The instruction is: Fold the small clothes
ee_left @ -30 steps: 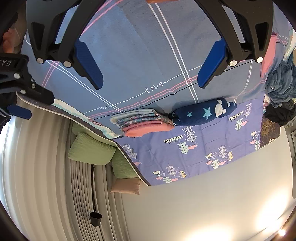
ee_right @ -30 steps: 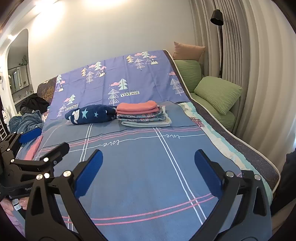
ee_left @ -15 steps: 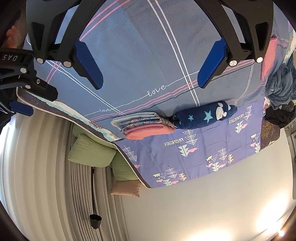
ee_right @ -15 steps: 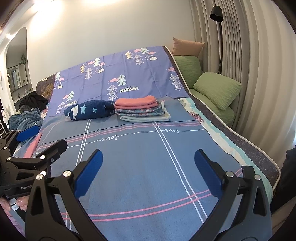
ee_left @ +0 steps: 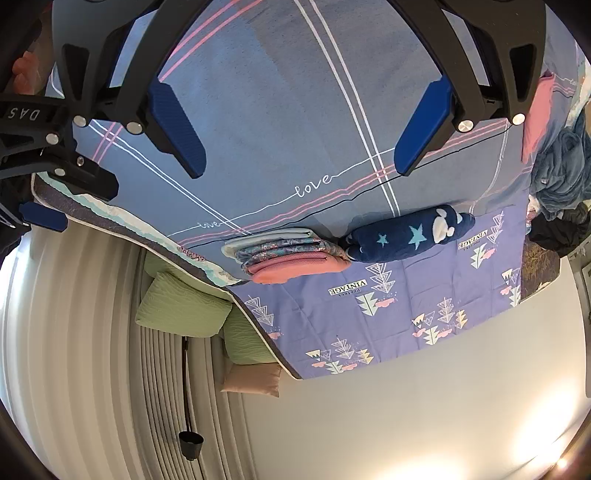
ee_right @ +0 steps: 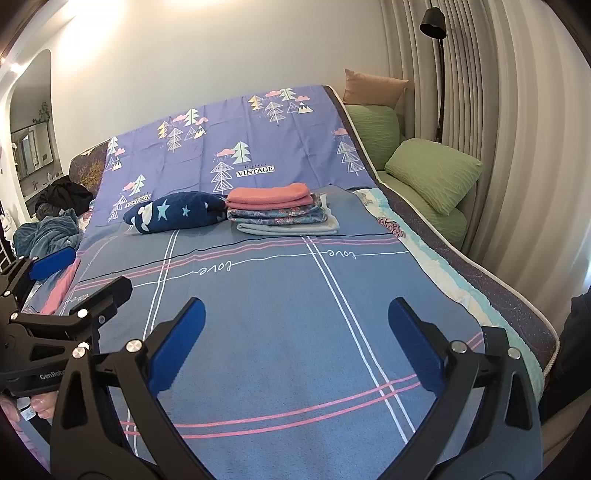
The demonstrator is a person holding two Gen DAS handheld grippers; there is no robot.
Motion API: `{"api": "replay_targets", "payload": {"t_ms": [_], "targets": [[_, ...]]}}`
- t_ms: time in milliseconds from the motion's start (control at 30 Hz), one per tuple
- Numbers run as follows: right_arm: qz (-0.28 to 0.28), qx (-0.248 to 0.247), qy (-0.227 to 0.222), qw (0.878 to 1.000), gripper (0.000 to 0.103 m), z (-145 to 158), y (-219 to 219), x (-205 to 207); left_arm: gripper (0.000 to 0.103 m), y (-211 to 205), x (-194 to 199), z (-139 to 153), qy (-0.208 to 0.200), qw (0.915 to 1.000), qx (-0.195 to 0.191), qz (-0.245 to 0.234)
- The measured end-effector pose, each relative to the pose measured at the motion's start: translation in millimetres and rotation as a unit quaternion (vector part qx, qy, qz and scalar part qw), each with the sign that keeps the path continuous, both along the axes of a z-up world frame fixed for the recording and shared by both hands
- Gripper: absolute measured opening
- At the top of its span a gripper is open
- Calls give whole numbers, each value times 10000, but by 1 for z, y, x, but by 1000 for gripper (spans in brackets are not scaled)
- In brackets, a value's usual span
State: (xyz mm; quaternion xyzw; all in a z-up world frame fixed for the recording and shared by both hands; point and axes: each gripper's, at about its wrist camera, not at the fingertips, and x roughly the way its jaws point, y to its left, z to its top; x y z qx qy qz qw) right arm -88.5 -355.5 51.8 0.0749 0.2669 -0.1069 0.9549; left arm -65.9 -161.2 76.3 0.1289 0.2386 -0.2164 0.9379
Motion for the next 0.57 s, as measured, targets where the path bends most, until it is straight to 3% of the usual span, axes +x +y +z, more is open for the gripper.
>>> {"api": "replay_targets", "payload": {"t_ms": [567], "targets": [[23, -21, 70, 10000, 101, -4, 3, 1, 102, 5, 1, -3, 6, 10000, 24, 64]]}}
